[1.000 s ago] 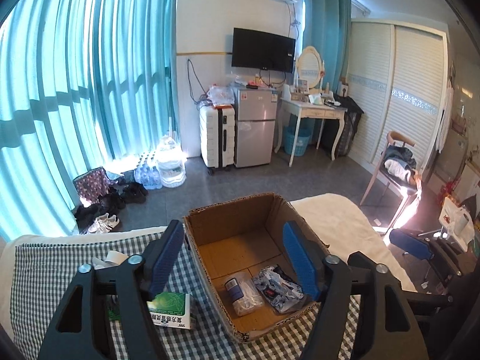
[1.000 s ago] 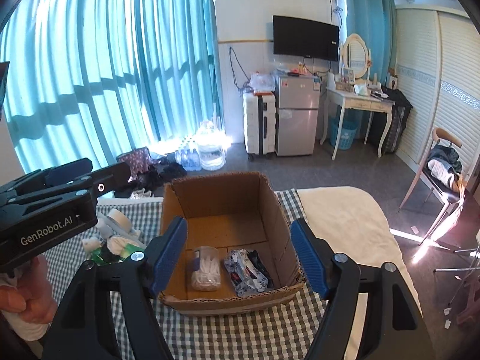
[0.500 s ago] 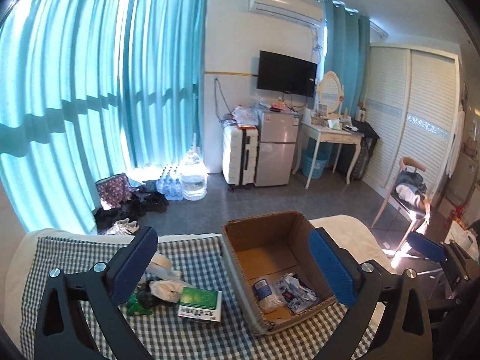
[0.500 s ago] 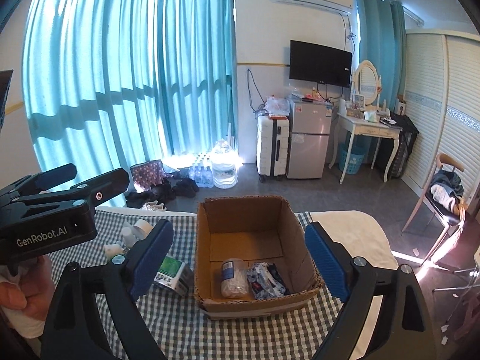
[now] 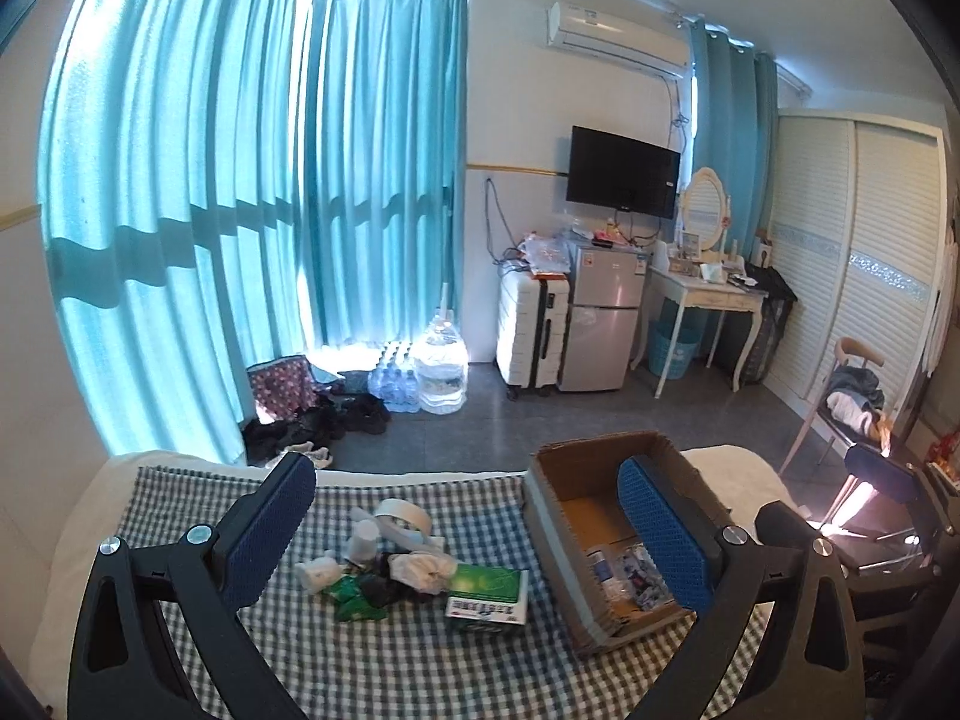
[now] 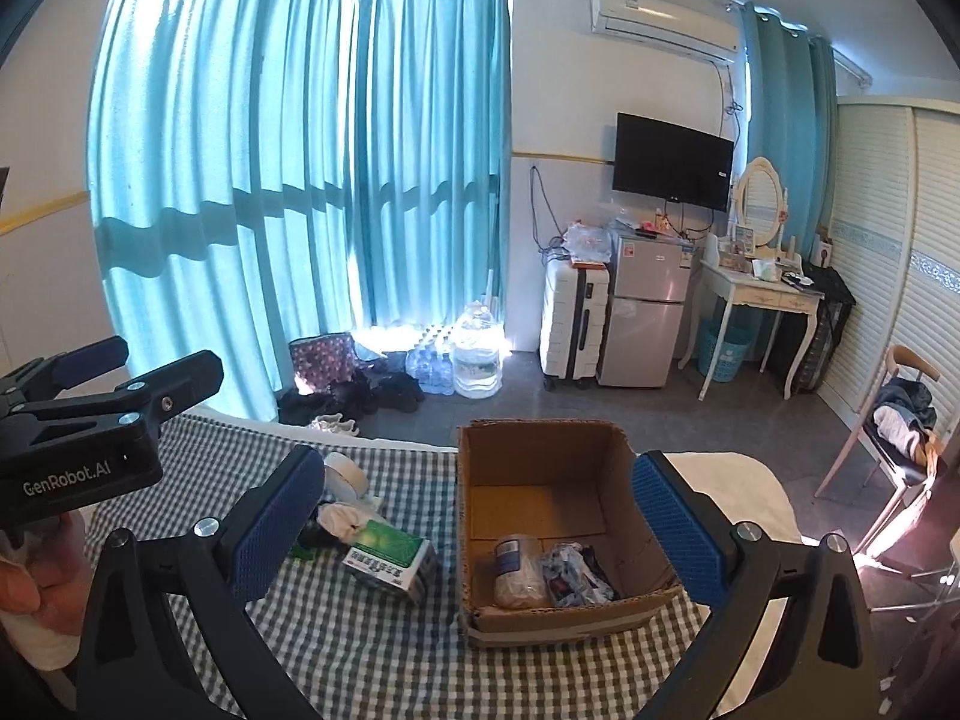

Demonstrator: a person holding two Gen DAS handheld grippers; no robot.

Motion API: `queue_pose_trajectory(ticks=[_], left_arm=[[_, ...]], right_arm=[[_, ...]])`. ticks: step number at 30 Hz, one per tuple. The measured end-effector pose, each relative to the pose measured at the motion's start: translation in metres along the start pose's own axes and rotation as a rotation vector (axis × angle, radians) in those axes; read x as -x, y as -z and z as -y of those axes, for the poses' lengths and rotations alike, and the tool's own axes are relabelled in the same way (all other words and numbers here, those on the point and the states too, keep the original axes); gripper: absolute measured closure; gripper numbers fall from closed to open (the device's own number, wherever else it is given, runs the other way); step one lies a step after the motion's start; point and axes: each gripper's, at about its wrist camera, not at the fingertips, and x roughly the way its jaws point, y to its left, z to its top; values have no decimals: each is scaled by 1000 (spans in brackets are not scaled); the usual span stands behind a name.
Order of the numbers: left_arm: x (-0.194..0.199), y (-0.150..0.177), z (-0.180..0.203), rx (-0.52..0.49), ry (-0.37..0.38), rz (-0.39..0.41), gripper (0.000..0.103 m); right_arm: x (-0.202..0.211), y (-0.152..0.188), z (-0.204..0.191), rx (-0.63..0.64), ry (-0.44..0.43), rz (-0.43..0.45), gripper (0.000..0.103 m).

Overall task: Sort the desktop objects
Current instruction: 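Withdraw both grippers from the box back toward the pile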

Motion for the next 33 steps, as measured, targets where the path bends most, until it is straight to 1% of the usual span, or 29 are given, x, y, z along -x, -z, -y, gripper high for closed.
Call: queue_pose_trajectory(ticks=[7, 12, 17, 25, 33], left_arm=[[13, 3, -38, 36, -58, 7, 0], [21, 5, -56, 48, -76, 19, 0], [24, 7, -76, 44, -104, 26, 0], [16, 18, -118, 65, -150, 0, 0], [-3, 30, -144, 65, -173, -43, 0]], right_arm=[[1, -3, -30, 25, -41, 7, 0], [0, -3, -52, 38, -71, 3, 0], [-3, -2, -70, 53, -75, 2, 0], [-17, 3, -99, 73, -81, -11, 0], [-41, 12, -121, 73, -103, -41, 0]])
